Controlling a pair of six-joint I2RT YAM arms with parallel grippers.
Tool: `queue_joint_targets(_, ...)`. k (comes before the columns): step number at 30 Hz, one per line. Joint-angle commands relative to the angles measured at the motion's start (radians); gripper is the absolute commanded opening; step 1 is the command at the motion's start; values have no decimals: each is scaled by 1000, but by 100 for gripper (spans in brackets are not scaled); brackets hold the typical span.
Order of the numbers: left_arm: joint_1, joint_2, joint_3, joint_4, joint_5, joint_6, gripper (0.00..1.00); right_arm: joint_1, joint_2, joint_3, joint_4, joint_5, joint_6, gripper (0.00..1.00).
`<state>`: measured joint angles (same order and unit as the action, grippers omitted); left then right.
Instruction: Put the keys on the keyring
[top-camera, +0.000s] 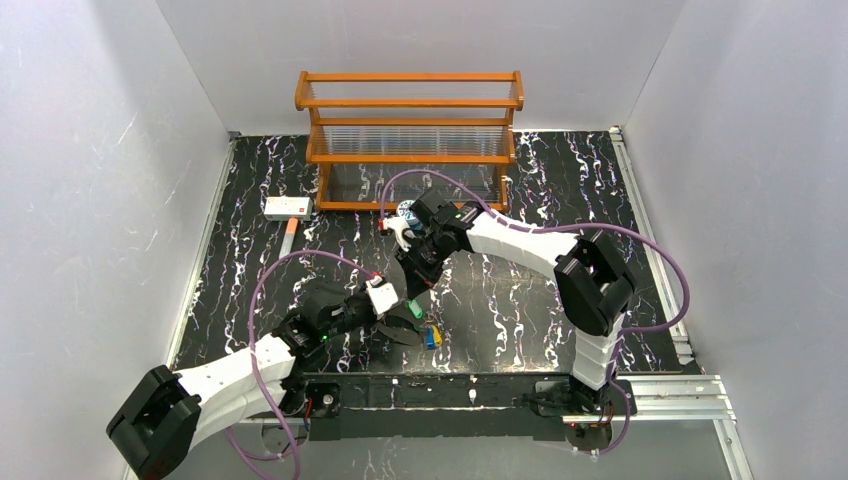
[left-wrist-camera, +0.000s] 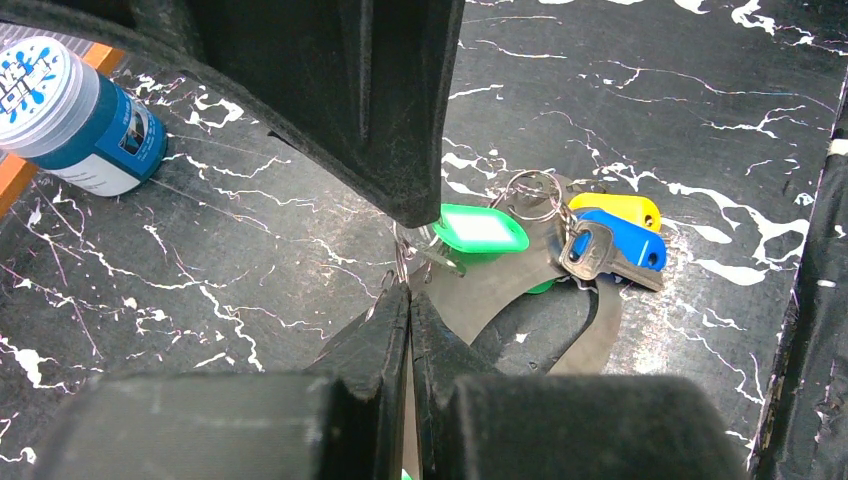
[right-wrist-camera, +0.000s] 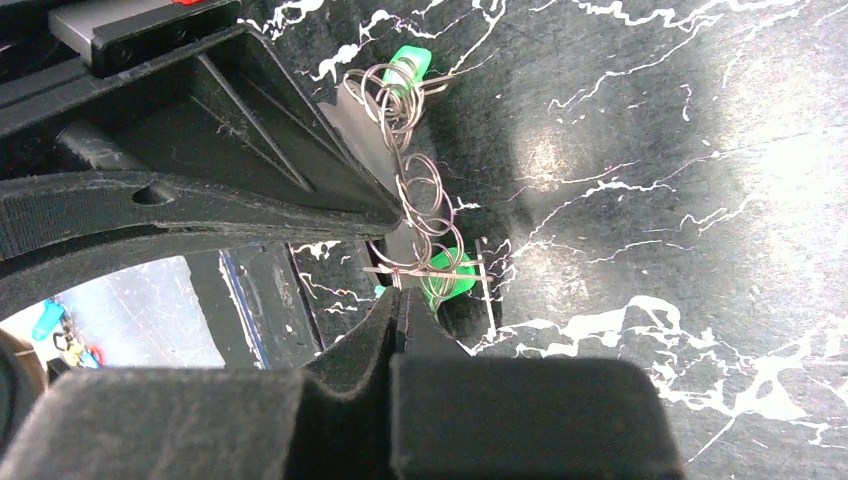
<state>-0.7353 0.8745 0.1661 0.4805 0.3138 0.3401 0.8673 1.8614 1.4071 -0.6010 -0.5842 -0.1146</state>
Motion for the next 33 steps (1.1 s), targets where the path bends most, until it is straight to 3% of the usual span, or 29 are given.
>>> queue_joint_targets(1, -4, -14, 35, 10, 16, 3, 0, 2, 18, 54, -33, 46, 16, 1)
queue_joint_targets(17, -4, -51, 29, 11, -9, 2, 0, -10, 80, 78, -111, 18, -11, 1)
queue_joint_targets(31, -4, -57, 24, 15, -9, -1, 0, -26, 54, 28, -39, -24, -21, 1)
queue_joint_targets(33, -4, -56, 24, 15, -10, -2, 0, -30, 33, 13, -19, 2, -18, 10)
